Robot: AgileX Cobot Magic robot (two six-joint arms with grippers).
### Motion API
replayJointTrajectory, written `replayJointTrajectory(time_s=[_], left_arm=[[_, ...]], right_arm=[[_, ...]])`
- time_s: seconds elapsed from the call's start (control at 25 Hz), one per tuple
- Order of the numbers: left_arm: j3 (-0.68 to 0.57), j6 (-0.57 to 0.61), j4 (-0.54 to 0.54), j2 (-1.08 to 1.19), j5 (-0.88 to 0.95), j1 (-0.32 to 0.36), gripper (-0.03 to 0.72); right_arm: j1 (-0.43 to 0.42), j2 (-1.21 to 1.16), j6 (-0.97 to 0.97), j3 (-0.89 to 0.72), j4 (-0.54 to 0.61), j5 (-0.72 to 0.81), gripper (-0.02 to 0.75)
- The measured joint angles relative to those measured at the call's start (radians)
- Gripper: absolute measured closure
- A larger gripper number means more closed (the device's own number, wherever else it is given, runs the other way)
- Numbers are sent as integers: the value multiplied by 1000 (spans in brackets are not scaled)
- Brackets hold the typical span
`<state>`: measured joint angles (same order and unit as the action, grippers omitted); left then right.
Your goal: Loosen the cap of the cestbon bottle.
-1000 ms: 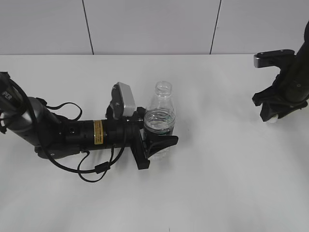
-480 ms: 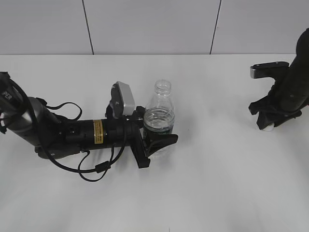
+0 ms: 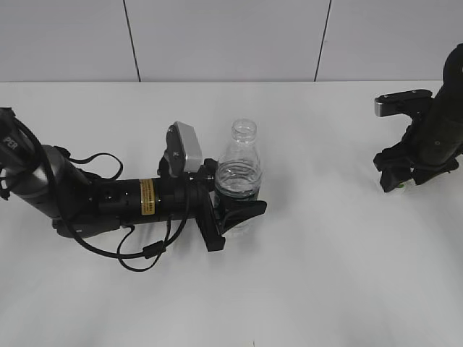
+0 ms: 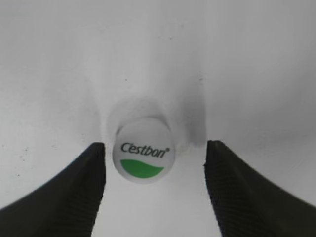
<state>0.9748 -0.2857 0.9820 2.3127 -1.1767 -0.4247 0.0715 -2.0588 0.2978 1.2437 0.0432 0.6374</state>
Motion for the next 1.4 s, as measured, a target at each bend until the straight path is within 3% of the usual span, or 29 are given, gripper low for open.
replayJointTrajectory(time_s=[0.12, 0.28, 1.4], left_arm=[[0, 0, 0, 0, 0, 0, 276], [0, 0, 0, 0, 0, 0, 276], [0, 1, -214, 40, -23, 0, 276]], right_arm=[[0, 0, 0, 0, -4, 0, 218], [0, 0, 0, 0, -5, 1, 206], [0, 6, 3, 0, 13, 24, 206]])
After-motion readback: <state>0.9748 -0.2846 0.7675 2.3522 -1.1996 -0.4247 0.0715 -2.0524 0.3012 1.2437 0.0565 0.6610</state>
